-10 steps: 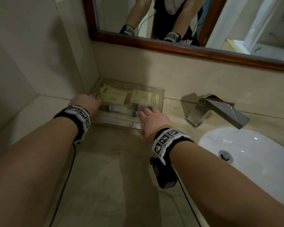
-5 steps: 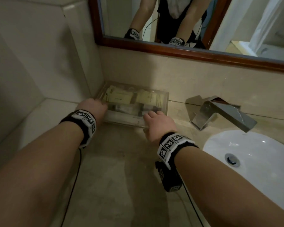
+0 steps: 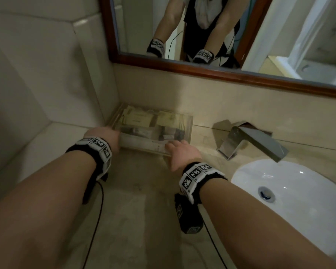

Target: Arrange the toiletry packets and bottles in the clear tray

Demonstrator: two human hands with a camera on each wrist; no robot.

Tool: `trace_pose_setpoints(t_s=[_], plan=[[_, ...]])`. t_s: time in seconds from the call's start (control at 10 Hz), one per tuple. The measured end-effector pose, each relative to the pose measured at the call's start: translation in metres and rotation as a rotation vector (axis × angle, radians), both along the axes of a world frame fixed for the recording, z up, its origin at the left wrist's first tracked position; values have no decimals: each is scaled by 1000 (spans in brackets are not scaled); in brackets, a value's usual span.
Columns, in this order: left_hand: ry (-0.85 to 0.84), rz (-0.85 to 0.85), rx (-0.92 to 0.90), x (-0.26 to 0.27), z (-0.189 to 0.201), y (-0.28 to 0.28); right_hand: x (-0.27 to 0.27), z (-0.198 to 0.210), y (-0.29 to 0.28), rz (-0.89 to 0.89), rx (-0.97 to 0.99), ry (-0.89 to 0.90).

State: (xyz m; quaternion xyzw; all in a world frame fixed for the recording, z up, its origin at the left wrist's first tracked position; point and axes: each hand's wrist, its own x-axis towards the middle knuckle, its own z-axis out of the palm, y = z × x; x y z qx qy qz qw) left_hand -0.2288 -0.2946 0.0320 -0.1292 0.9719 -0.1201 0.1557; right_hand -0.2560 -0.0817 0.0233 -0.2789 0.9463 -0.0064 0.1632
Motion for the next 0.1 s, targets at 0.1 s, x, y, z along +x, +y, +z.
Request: trace_pose_setpoints(t_s=[0.1], plan=[[-2,-7,119,8,10,13,7,10,19,14,-24,-61]])
